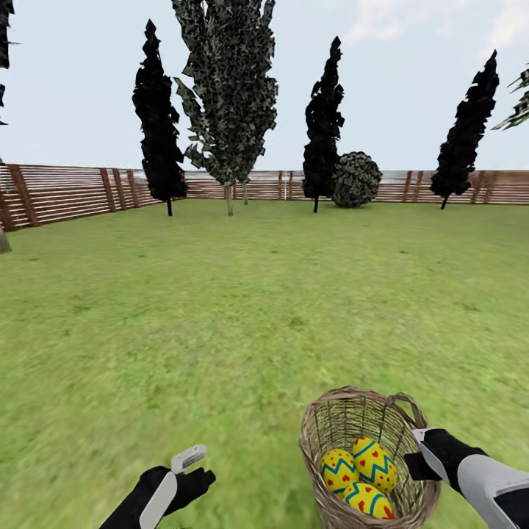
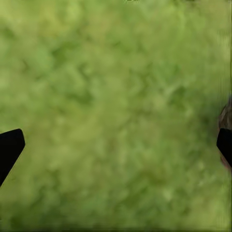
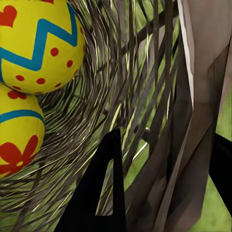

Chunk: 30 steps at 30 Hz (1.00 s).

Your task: Take the three Easter eggs out of the wicker basket on the lawn in the garden, then place them on the lawn next to a single tree (choose any tree) so that all three eggs are next to the same tree and none are left in the basket.

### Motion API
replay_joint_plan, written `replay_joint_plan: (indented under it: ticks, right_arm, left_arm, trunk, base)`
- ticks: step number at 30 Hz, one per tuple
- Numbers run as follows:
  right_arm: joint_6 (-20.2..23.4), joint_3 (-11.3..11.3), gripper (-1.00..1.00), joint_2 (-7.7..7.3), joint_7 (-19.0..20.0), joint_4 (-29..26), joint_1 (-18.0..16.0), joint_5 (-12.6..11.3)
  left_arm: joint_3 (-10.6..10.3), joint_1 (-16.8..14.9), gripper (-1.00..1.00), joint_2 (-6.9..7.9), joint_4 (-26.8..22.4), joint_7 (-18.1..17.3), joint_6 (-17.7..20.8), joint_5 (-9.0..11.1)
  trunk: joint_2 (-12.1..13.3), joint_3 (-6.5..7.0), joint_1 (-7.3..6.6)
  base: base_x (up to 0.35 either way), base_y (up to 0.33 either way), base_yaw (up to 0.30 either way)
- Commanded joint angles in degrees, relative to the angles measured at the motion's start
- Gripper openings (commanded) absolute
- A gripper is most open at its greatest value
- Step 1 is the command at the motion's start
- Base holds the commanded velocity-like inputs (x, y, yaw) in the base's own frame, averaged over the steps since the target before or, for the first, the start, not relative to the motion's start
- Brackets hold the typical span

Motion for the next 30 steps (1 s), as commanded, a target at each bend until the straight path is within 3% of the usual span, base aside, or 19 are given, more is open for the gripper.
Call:
replay_joint_plan:
  ticks: [1, 12, 30]
  right_arm:
    - [0.34, 0.2, -1.0, -0.05, 0.14, -0.16, -0.04, -0.63]
    - [0.34, 0.2, -1.0, -0.05, 0.22, -0.16, -0.04, -0.63]
    - [0.51, 0.26, -1.0, 1.62, 0.18, -0.01, -0.03, -0.63]
  left_arm:
    - [-0.18, -0.03, 1.0, 0.0, -0.04, 0.62, 0.0, 0.62]
    - [-0.05, -0.03, 1.0, 0.08, -0.04, 0.28, -0.04, 0.71]
    - [-0.34, -0.03, 1.0, -0.06, 0.05, -0.15, 0.06, 0.72]
  trunk:
    - [0.39, 0.16, -0.24]
    - [4.8, 2.54, -2.65]
    - [12.02, 5.8, -6.61]
  base:
    - [0.0, 0.0, 0.29]
    - [0.017, 0.001, 0.29]
    - [0.328, 0.0, 0.242]
